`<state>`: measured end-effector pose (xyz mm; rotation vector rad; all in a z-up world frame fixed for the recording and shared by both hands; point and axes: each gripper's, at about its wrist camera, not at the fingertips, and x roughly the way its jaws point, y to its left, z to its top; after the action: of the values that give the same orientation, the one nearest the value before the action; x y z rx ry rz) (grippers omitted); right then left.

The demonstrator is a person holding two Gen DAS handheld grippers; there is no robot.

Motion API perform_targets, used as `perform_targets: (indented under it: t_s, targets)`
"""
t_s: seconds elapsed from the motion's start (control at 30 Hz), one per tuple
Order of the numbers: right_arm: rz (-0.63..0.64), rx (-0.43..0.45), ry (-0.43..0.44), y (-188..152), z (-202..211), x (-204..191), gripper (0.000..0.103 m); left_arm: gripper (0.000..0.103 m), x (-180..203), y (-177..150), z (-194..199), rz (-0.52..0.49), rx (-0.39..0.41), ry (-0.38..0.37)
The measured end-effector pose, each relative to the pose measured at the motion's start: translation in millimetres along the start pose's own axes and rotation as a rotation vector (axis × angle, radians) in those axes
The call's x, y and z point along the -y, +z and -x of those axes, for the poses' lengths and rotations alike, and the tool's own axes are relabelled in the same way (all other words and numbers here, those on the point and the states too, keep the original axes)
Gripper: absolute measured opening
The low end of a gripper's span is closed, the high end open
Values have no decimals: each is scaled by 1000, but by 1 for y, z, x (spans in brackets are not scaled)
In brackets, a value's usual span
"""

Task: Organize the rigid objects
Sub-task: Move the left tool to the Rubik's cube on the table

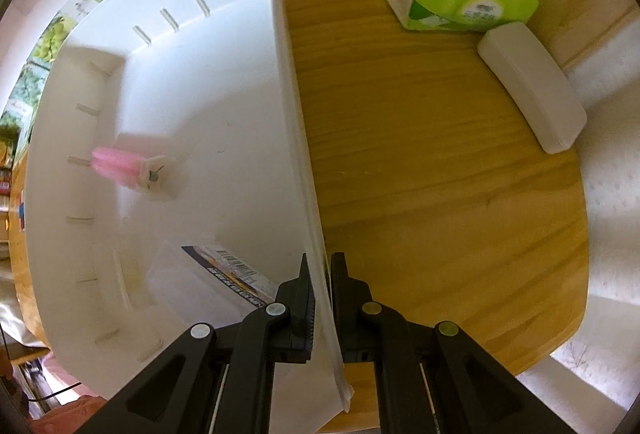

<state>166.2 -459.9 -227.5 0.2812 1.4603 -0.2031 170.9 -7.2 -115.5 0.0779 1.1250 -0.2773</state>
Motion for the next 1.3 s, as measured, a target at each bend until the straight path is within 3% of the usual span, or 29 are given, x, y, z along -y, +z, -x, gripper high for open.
perform_targets:
  t_s: [0.53, 0.8, 1.3]
  targets:
    - [-89, -19, -19, -5, -4, 16, 9, 85, -32, 34, -59, 34, -137, -24]
    - [-123, -39, -24, 5, -1, 15, 10, 85, -44, 40, -86, 92, -212, -56]
    - [-141, -40, -29, 12, 3, 14, 10, 80, -44, 46, -114, 89, -293, -55]
